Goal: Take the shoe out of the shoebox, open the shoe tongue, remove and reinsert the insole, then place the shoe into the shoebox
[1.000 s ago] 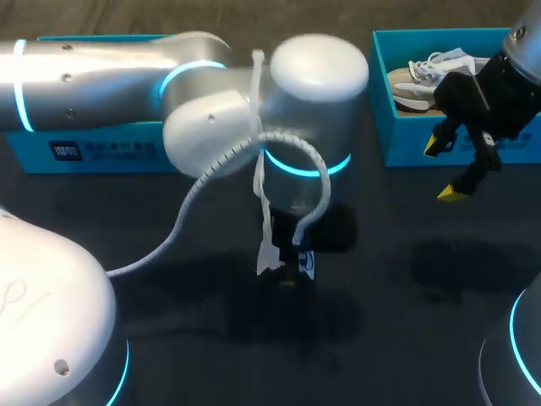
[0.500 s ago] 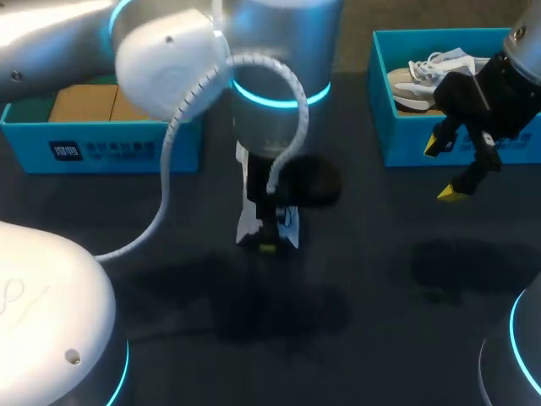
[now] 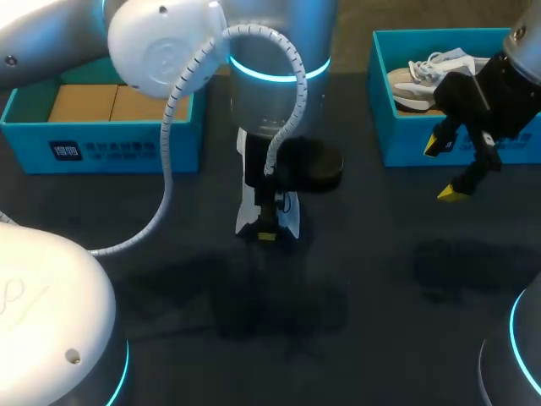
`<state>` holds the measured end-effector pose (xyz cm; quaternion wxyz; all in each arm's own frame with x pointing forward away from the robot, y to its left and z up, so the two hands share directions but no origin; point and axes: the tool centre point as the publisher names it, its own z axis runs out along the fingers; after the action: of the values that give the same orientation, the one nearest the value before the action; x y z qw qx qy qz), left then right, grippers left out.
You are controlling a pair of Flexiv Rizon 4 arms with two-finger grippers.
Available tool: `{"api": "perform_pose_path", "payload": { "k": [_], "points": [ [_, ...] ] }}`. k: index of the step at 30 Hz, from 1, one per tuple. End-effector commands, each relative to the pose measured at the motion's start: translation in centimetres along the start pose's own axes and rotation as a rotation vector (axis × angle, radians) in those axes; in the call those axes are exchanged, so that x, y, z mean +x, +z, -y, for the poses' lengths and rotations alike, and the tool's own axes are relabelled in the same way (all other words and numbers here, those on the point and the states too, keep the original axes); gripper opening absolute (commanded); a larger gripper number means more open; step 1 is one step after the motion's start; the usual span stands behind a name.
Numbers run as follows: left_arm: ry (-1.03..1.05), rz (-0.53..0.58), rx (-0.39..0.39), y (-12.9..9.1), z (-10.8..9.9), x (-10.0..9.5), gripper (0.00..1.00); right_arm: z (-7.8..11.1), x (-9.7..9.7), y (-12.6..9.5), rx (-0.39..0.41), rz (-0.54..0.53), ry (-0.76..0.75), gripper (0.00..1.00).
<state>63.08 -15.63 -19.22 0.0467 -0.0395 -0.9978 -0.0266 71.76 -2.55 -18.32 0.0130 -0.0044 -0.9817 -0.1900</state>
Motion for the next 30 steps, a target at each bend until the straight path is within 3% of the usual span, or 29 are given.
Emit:
{"api": "perform_pose_path", "payload": {
  "k": [1, 11, 30],
  "points": [
    [0.0, 0.001, 0.0, -0.2, -0.1, 0.0, 0.0, -0.1, -0.1, 0.1, 0.003, 0.0, 0.001, 1.0],
    [0.06, -0.056, -0.013, 0.2, -1.3, -1.4, 0.0, -0.1, -0.1, 0.1, 0.003, 0.0, 0.001, 1.0],
    [0.132, -0.088, -0.031, -0.8, -12.9, -8.6, 0.0, -0.1, -0.1, 0.1, 0.003, 0.0, 0.001, 1.0]
  ]
}}
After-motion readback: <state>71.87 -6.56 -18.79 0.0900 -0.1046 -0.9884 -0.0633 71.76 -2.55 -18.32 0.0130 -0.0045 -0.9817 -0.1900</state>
